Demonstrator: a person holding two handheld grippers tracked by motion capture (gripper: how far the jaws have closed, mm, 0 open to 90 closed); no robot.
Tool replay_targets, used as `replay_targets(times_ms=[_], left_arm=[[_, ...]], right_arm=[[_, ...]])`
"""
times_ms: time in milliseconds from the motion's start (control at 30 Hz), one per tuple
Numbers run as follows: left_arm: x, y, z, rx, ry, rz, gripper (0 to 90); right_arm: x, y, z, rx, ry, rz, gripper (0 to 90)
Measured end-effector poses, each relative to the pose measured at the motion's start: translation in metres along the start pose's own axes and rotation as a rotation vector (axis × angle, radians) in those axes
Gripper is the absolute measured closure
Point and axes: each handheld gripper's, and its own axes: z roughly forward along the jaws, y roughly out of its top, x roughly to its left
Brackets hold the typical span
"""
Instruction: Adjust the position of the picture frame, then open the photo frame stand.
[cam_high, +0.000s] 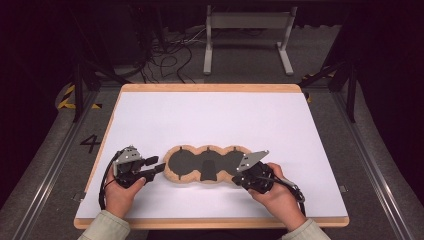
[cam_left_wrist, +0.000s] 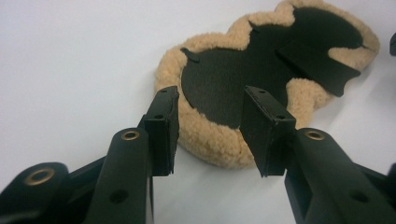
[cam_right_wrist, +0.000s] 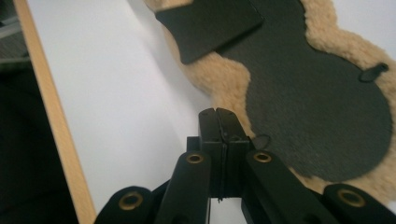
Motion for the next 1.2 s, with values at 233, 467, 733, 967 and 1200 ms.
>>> replay_targets(times_ms=[233, 467, 733, 967, 1200], left_arm=[[0.000, 0.001, 0.001, -0.014, -0.002, -0.010, 55.9], [0.000, 0.003, 0.003, -0.012, -0.006, -0.008, 55.6], [0.001, 0.003, 0.002, -0.026, 0.013, -0.012, 52.8], [0.000, 0.002, 0.004, -0.015, 0.011, -0.004, 52.2], [-0.002, 0.001, 0.007, 0.003, 0.048, 0.037, 51.4]], right_arm=[[0.007, 0.009, 0.005, -0.091, 0.037, 0.037, 90.0], [0.017, 0.013, 0.023, -0.037, 0.027, -0.007, 90.0], [0.013, 0.011, 0.037, -0.028, 0.069, 0.063, 90.0], [0.014, 0.011, 0.046, -0.011, 0.071, 0.066, 90.0], [0.009, 0.014, 0.046, -0.035, 0.081, 0.094, 90.0]])
